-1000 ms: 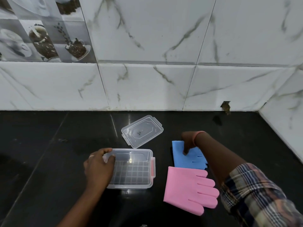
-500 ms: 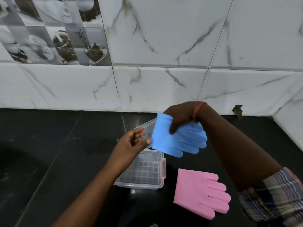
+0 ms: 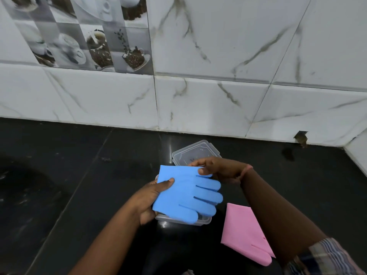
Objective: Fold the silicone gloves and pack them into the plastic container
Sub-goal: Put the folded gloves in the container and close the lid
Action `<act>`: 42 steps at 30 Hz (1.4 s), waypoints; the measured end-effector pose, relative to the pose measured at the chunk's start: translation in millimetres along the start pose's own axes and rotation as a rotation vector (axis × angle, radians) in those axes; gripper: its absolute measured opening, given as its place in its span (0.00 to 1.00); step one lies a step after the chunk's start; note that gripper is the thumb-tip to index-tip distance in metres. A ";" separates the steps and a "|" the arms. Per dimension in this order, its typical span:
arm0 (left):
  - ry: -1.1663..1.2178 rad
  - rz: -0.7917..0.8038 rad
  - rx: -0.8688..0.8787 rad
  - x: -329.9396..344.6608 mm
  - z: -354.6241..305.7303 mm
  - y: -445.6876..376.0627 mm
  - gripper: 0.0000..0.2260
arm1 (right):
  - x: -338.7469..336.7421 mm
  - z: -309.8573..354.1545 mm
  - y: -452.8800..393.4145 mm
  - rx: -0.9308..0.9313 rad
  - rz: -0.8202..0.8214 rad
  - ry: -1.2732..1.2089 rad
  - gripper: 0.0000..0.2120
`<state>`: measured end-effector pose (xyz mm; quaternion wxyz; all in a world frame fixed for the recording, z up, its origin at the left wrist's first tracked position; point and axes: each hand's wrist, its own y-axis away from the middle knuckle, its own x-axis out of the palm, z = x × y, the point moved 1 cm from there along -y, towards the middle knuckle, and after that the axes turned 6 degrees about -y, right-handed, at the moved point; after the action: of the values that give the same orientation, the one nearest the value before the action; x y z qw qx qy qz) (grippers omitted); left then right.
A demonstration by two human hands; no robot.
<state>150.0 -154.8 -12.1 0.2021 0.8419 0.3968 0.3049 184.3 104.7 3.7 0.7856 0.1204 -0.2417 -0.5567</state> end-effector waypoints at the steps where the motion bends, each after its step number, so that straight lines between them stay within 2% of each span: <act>1: 0.028 -0.024 -0.027 -1.3 1.5 -1.0 0.18 | 0.0 -10.1 1.0 -0.031 -0.017 -0.076 0.23; 4: 0.029 -0.101 -0.041 -6.3 5.7 -6.1 0.17 | 7.2 -27.1 -5.0 -0.100 -0.147 -0.132 0.18; 7: -0.094 -0.204 -0.023 -10.9 7.1 -11.7 0.16 | 15.2 -33.9 -9.4 -0.109 -0.281 0.039 0.12; 10: -0.250 -0.257 -0.008 -13.6 8.6 -16.2 0.14 | 20.2 -36.7 -13.6 -0.122 -0.371 0.252 0.16; 13: -0.447 -0.277 0.041 -12.7 6.6 -19.6 0.12 | 23.2 -38.3 -16.2 -0.142 -0.449 0.350 0.15; 15: -0.839 -0.337 0.077 -10.9 -2.0 -15.9 0.15 | 24.7 -37.9 -17.5 -0.126 -0.475 0.387 0.12; 17: -1.363 -0.482 0.083 -8.8 -12.5 -6.7 0.23 | 27.1 -36.3 -19.4 -0.094 -0.490 0.435 0.11; 18: -1.524 -0.530 0.102 -6.4 -16.4 -2.2 0.25 | 27.9 -35.5 -20.8 -0.073 -0.498 0.465 0.11; 20: -1.677 -0.521 0.162 -1.7 -17.5 -0.6 0.31 | 28.8 -34.0 -23.6 -0.032 -0.512 0.526 0.12; 22: -1.780 -0.420 0.216 1.8 -12.2 -7.0 0.39 | 29.6 -31.1 -24.2 0.003 -0.525 0.548 0.12; 24: -1.821 -0.351 0.232 2.8 -6.9 -12.1 0.43 | 31.8 -28.1 -22.9 0.033 -0.538 0.529 0.12; 27: -1.754 -0.349 0.248 -2.8 -4.4 -15.9 0.44 | 34.3 -25.8 -17.6 0.083 -0.576 0.415 0.12; 33: -1.581 -0.275 0.295 -10.5 -2.7 -19.0 0.45 | 35.6 -29.4 -11.9 0.185 -0.625 0.335 0.23; 36: -1.534 -0.274 0.263 -17.4 -0.6 -21.9 0.49 | 38.4 -33.7 -5.8 0.176 -0.622 0.193 0.14; 38: -1.482 -0.232 0.241 -27.2 2.9 -23.5 0.45 | 36.3 -36.4 -0.9 0.185 -0.628 0.149 0.10; 40: -1.390 -0.176 0.225 -33.6 6.7 -21.1 0.39 | 33.0 -39.6 1.8 0.201 -0.640 0.140 0.17; 42: -1.374 -0.178 0.196 -37.3 8.8 -17.2 0.40 | 31.7 -41.3 1.6 0.223 -0.643 0.167 0.25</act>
<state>127.9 -174.8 -41.7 0.3545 0.8227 0.2724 -0.3512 215.2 72.4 -23.0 0.5692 0.3207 -0.1854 -0.7340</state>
